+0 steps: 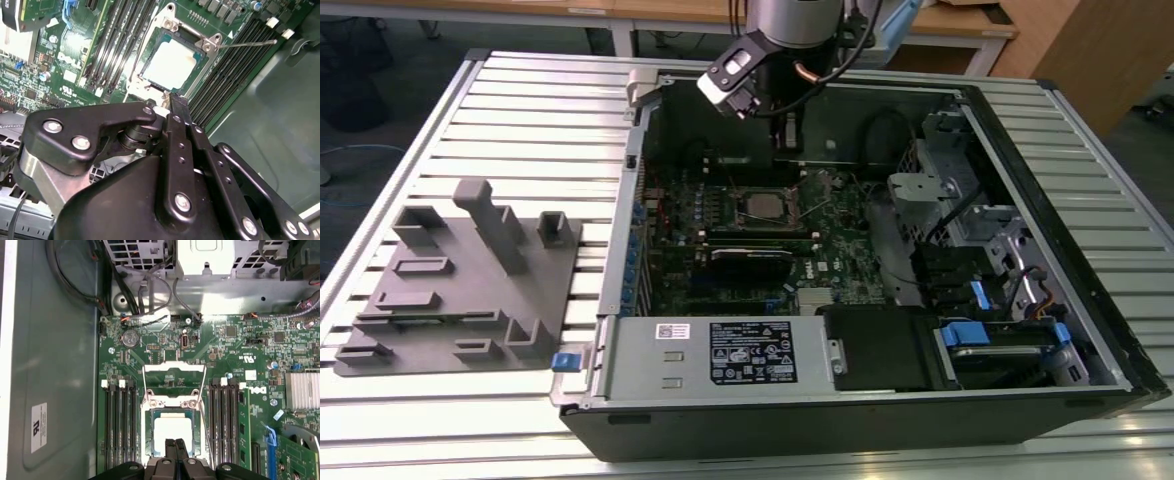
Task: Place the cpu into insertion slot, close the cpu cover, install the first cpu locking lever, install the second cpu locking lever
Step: 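Close the cpu cover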
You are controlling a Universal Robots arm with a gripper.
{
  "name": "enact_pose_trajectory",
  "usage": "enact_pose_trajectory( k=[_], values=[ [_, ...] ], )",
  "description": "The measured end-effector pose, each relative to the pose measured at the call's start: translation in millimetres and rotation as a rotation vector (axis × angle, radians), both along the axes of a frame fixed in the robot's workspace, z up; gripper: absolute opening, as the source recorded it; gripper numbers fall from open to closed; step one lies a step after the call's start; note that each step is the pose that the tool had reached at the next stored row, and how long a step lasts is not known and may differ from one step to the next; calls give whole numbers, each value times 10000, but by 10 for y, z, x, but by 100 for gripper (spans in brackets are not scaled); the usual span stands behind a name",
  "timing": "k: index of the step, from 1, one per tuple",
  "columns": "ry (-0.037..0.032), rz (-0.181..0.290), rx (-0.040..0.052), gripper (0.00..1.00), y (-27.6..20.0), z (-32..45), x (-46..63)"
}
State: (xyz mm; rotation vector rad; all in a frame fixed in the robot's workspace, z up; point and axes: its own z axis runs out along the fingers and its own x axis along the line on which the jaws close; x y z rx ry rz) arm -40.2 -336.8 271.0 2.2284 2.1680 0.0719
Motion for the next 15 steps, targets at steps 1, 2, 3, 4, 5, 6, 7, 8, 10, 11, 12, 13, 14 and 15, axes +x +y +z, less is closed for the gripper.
enact_pose_trajectory(
  k=[1,2,3,4,5,6,7,8,10,11,12,13,14,15],
  values=[
    [-1,0,0,11,0,0,13],
    [0,0,0,11,0,0,26],
    [0,0,0,11,0,0,40],
    [0,0,0,11,0,-1,54],
    [0,0,0,11,0,0,70],
    [0,0,0,11,0,-1,84],
    [1,0,-1,11,0,-1,99],
    [0,0,0,11,0,-1,114],
    [0,0,0,11,0,-1,145],
    [0,0,0,11,0,-1,160],
    [0,1,0,11,0,-2,175],
    [0,0,0,11,0,-2,191],
    [0,0,0,11,0,-3,205],
    [-1,0,0,11,0,-4,220]
  ],
)
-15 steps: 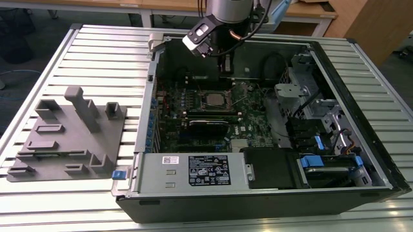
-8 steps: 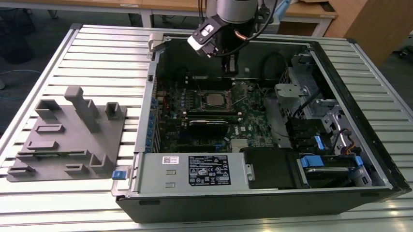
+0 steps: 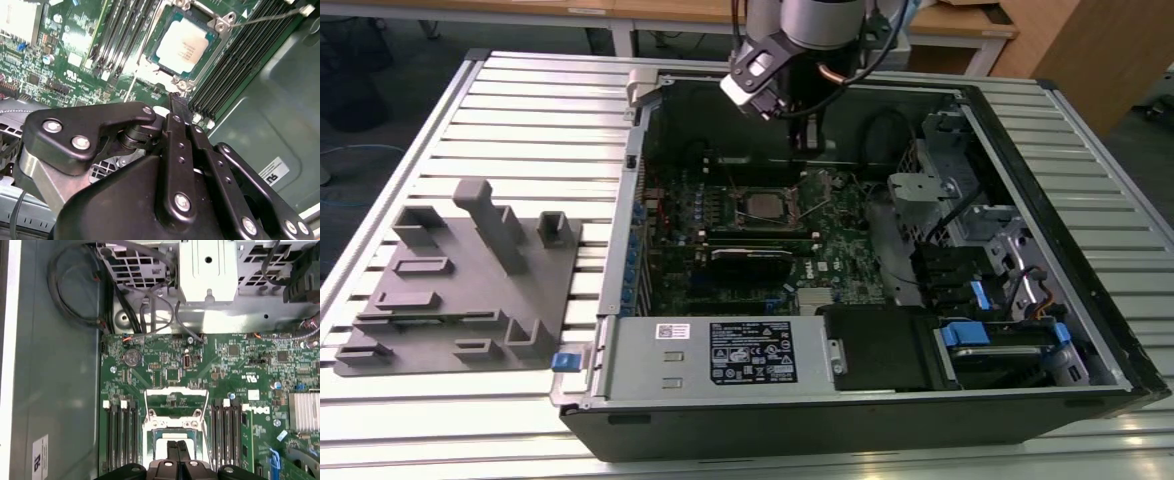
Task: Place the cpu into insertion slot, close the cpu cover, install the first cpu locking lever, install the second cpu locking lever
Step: 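Close the cpu cover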
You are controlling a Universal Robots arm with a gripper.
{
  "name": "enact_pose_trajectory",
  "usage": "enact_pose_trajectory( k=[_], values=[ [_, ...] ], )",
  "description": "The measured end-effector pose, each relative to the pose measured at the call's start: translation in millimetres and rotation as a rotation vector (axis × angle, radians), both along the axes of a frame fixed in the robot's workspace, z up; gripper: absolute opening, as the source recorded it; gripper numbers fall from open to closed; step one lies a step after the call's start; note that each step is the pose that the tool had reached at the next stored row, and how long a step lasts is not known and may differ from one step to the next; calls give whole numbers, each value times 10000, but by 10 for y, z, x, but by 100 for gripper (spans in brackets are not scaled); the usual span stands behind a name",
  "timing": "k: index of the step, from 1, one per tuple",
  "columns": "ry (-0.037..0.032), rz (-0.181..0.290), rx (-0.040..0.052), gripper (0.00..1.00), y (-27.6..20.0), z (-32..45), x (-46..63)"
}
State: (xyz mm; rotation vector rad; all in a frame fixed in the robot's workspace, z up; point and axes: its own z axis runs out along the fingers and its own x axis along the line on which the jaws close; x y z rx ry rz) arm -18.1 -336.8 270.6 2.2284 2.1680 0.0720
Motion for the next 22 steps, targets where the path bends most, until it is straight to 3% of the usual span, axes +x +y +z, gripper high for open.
enact_pose_trajectory(
  k=[22],
  values=[
    [0,0,1,11,0,-11,400]
  ],
)
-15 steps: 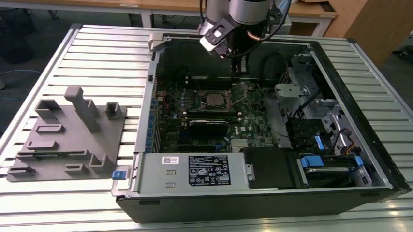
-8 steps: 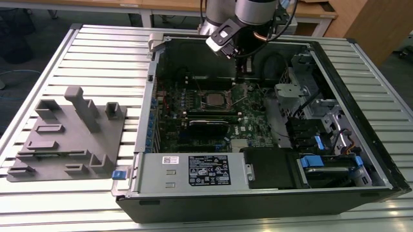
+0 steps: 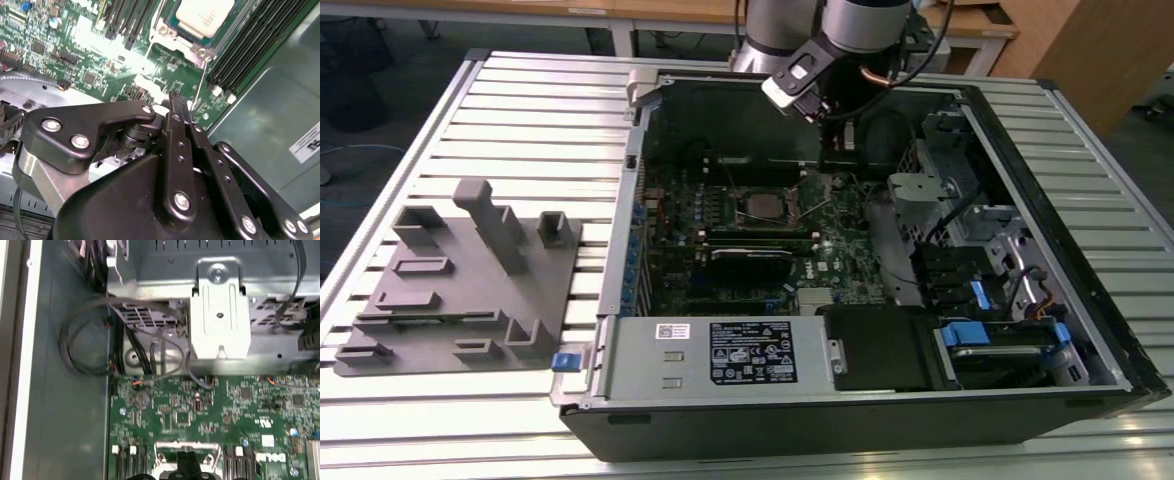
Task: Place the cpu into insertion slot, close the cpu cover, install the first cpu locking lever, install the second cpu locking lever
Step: 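Close the cpu cover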
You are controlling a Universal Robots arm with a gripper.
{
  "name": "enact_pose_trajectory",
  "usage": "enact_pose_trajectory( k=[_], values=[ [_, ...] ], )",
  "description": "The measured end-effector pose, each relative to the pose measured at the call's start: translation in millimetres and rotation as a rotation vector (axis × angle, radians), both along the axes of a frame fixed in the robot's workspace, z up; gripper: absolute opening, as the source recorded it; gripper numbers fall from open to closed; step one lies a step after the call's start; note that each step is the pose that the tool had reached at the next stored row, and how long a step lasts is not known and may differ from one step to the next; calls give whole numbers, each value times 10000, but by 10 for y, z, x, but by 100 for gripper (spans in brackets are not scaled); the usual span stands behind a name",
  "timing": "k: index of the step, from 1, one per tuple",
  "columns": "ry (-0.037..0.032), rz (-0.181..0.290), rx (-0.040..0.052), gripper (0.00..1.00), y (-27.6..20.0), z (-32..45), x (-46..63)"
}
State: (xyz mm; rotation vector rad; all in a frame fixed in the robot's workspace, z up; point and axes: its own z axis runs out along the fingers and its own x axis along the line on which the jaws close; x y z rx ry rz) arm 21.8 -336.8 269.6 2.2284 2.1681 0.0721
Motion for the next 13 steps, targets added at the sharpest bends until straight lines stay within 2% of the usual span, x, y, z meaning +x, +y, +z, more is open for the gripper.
enact_pose_trajectory(
  k=[13],
  values=[
    [0,0,0,11,0,-4,230]
  ],
)
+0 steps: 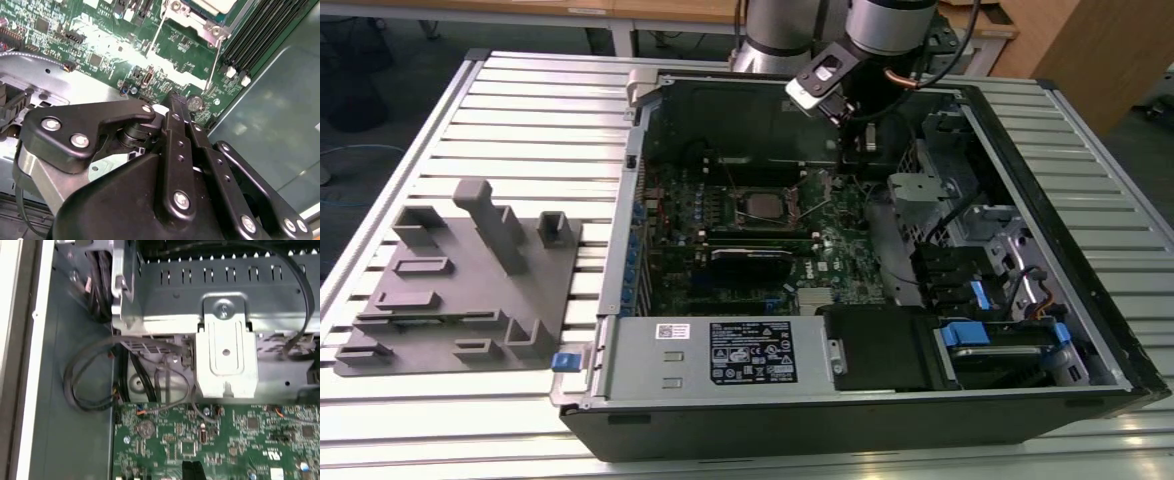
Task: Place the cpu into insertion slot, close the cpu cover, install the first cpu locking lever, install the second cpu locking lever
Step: 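Close the cpu cover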
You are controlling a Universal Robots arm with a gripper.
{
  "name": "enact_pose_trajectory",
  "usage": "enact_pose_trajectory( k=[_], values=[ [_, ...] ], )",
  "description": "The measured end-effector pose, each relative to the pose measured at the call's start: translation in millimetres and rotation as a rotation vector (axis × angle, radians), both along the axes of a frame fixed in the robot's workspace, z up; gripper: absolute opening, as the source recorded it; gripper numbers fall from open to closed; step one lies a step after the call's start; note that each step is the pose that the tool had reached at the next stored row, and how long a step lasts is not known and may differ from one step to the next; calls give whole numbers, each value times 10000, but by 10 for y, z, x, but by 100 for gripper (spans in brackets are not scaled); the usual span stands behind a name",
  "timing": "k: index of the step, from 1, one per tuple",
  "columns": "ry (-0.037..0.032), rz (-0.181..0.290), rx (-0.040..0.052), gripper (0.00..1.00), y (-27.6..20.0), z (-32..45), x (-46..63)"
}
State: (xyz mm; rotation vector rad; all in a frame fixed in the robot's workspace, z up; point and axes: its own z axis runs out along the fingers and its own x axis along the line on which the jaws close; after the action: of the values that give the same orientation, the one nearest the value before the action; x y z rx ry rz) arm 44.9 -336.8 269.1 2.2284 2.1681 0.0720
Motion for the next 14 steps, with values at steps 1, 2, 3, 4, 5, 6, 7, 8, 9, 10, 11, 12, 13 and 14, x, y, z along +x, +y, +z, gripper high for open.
enact_pose_trajectory(
  k=[1,2,3,4,5,6,7,8,9,10,11,12,13,14],
  values=[
    [0,0,-1,11,0,0,7],
    [0,0,-2,11,0,0,11],
    [0,0,-1,11,0,0,14],
    [0,-1,0,11,0,0,14],
    [0,-1,-1,11,0,0,15],
    [0,-1,-1,11,0,0,15],
    [0,-1,-1,11,0,0,15],
    [0,0,0,11,0,0,16],
    [5,1,-2,11,-1,-1,17],
    [17,2,-1,11,-1,-2,19],
    [31,1,-2,11,-1,-3,20],
    [39,0,-2,11,-1,-3,20],
    [41,-1,-1,11,0,-3,20],
    [44,-1,-1,11,0,-3,20]
  ],
)
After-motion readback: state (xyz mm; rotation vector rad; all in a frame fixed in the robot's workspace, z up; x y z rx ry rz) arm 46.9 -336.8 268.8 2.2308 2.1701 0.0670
